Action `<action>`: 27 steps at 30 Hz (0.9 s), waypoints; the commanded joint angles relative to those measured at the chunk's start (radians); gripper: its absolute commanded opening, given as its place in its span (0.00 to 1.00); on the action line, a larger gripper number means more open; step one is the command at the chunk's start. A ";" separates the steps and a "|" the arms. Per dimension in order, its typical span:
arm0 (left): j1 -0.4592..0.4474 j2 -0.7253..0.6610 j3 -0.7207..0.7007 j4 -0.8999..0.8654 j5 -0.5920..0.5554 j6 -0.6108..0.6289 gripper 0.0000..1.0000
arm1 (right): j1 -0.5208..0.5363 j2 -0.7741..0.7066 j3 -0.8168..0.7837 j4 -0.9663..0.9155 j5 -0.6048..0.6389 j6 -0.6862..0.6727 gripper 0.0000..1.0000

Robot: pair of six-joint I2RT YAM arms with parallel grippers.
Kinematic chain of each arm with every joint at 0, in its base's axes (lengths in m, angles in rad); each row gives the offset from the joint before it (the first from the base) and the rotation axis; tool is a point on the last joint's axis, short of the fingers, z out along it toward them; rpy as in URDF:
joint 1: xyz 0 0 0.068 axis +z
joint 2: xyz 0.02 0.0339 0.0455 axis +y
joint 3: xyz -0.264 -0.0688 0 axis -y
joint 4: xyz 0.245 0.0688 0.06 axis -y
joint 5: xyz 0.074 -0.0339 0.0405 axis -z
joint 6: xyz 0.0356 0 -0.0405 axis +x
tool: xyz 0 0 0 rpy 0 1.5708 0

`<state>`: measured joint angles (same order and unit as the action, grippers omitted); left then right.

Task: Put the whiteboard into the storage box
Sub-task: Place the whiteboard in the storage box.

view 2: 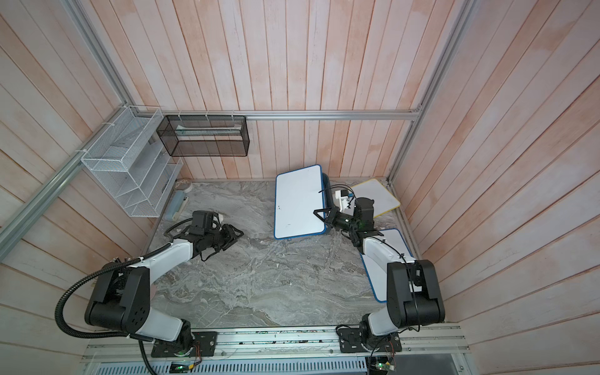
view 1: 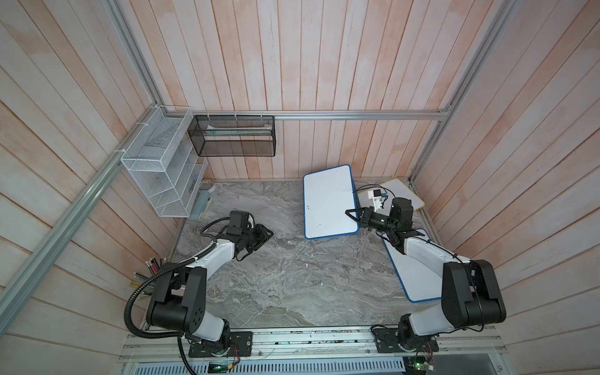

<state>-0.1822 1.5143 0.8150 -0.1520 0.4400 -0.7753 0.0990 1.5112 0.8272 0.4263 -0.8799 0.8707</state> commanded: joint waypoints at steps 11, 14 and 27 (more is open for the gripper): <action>0.003 0.021 -0.014 0.025 0.012 -0.004 0.47 | -0.096 0.207 0.242 -0.094 -0.042 -0.124 0.00; 0.003 0.034 -0.009 0.025 0.020 -0.007 0.46 | -0.093 0.257 0.265 -0.091 -0.057 -0.125 0.00; 0.002 0.069 0.023 0.037 0.050 -0.014 0.47 | -0.037 0.458 0.420 -0.200 -0.079 -0.180 0.00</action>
<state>-0.1822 1.5719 0.8150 -0.1341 0.4744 -0.7898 0.0387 1.9491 1.1923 0.2089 -0.9157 0.7418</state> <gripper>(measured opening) 0.465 0.067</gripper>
